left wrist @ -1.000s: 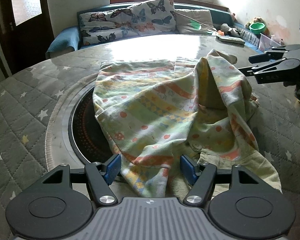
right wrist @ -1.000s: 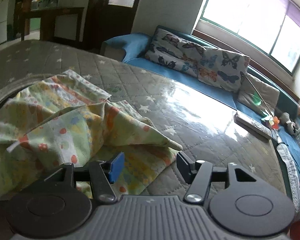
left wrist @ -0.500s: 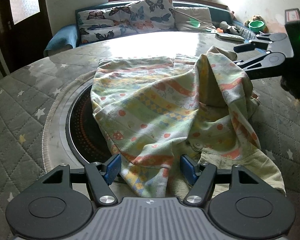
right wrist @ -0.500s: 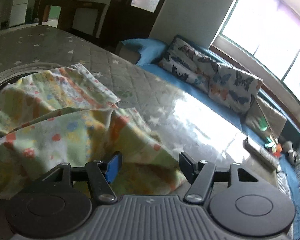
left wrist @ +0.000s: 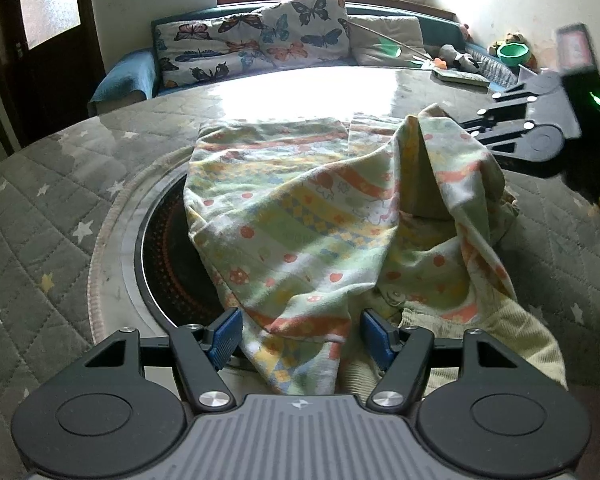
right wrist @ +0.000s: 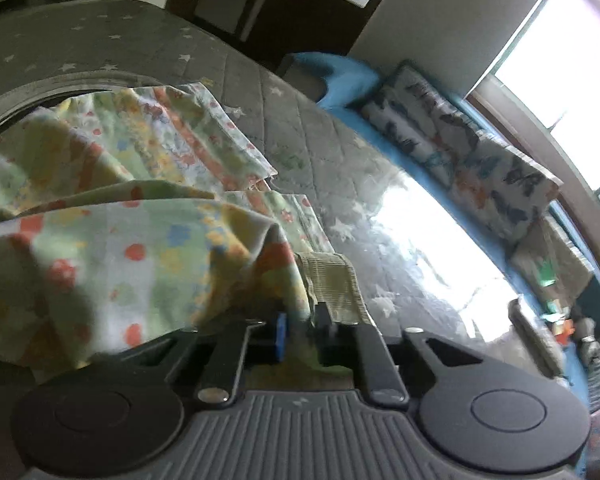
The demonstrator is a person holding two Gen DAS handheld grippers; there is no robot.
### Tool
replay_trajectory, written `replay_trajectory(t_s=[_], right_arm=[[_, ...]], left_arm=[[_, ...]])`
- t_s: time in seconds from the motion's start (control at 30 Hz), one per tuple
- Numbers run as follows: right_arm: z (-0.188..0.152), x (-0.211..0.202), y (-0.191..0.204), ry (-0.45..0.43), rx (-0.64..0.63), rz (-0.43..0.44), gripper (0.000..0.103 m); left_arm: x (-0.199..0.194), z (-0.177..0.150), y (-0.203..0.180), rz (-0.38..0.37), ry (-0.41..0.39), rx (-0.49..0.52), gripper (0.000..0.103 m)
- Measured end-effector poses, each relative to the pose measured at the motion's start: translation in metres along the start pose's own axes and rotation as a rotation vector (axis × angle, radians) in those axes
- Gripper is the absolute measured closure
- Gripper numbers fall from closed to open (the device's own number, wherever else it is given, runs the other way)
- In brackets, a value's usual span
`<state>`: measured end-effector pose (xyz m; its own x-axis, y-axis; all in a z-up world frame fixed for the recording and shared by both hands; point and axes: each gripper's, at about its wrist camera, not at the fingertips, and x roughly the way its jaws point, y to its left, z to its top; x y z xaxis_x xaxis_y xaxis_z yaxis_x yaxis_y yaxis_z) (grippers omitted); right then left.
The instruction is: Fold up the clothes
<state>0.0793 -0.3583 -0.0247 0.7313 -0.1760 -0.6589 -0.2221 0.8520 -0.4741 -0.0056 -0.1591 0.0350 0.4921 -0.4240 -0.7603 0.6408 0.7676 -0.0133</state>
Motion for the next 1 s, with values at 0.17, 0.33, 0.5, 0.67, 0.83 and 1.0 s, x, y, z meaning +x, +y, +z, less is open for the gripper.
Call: replay_trajectory(t_s=[0.17,0.33,0.5,0.67,0.83,1.0], right_arm=[[-0.012,-0.046,-0.001,-0.085,0.069,-0.143,0.099],[-0.040,-0.114,-0.013,-0.137,0.121,-0.287,0.099],[-0.082,-0.161,-0.009,-0.098,0.218,-0.328,0.099],[-0.130,-0.176,0.008,0.012,0.281,-0.297,0.085],[-0.157,-0.184,0.011,0.053,0.376,-0.260,0.062],[-0.174,-0.207,0.003,0.017,0.478,-0.241,0.041]], left_arm=[[-0.007,0.008,-0.003,-0.009,-0.030,0.016,0.035],[-0.007,0.032,-0.014,-0.031,-0.084,0.058,0.035],[0.016,0.067,-0.035,-0.064,-0.106,0.149,0.035],[0.049,0.098,-0.057,-0.098,-0.096,0.244,0.031],[0.085,0.115,-0.065,-0.094,-0.073,0.273,0.031],[0.113,0.121,-0.066,-0.127,-0.037,0.260,0.044]])
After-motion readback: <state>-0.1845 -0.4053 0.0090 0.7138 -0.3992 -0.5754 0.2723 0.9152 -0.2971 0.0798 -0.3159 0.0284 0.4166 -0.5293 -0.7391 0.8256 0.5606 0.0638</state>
